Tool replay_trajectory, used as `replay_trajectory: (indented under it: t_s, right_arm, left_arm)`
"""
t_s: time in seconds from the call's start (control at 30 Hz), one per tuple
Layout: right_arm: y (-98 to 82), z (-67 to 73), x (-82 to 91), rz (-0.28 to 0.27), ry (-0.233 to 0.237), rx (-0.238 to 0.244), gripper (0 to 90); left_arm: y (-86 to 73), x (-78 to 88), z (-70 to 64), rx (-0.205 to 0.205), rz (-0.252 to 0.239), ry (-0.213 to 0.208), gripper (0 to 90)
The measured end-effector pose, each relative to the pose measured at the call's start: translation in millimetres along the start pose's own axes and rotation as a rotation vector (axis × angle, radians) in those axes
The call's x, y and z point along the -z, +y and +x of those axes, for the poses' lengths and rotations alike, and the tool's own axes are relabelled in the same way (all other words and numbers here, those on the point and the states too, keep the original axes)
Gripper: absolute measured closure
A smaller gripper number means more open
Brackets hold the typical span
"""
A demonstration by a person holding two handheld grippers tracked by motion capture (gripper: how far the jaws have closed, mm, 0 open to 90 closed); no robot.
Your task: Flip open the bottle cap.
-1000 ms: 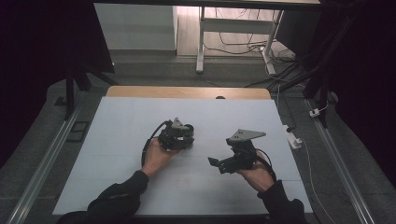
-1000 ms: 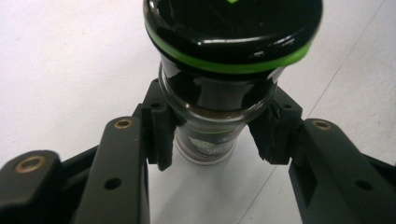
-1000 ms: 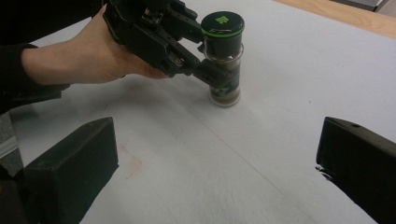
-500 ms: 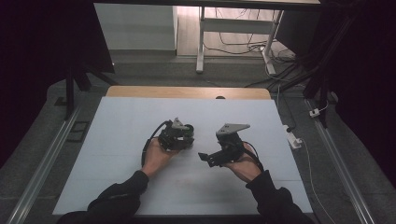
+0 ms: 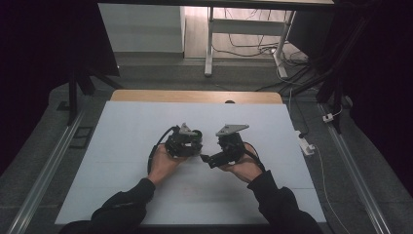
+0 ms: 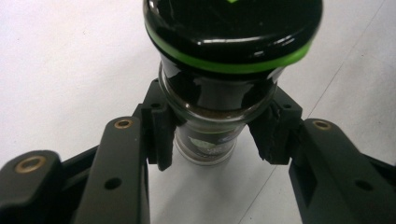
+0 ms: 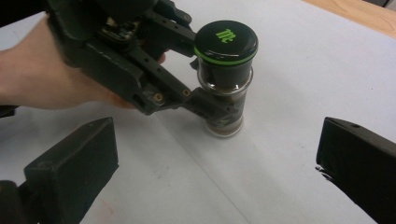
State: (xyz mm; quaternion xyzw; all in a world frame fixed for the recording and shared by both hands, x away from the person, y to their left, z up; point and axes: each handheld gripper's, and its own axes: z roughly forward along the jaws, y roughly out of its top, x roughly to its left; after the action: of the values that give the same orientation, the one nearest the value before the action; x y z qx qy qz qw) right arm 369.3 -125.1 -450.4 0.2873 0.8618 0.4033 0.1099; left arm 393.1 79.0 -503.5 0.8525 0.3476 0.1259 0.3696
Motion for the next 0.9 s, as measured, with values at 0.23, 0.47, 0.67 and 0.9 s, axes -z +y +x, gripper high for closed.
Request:
replay_trajectory:
  t_s: [0.23, 0.47, 0.67, 0.9]
  right_arm:
    - [1.3, -4.6, -4.6, -0.013, -0.013, -0.005, 7.2]
    - [6.2, -8.4, -4.1, -0.025, 0.015, -0.005, 42.7]
    - [10.3, -6.9, -7.8, -0.013, 0.042, 0.006, 68.8]
    - [16.6, -4.3, -12.9, -0.028, 0.081, 0.007, 89.0]
  left_arm:
    - [0.2, 0.0, -0.1, 0.0, 0.001, 0.001, 53.7]
    - [-0.1, 0.0, -0.1, -0.003, 0.0, 0.001, 53.7]
    - [-0.1, 0.0, -0.2, -0.003, 0.0, 0.002, 53.7]
    - [0.0, -0.2, -0.5, -0.002, -0.001, 0.004, 53.7]
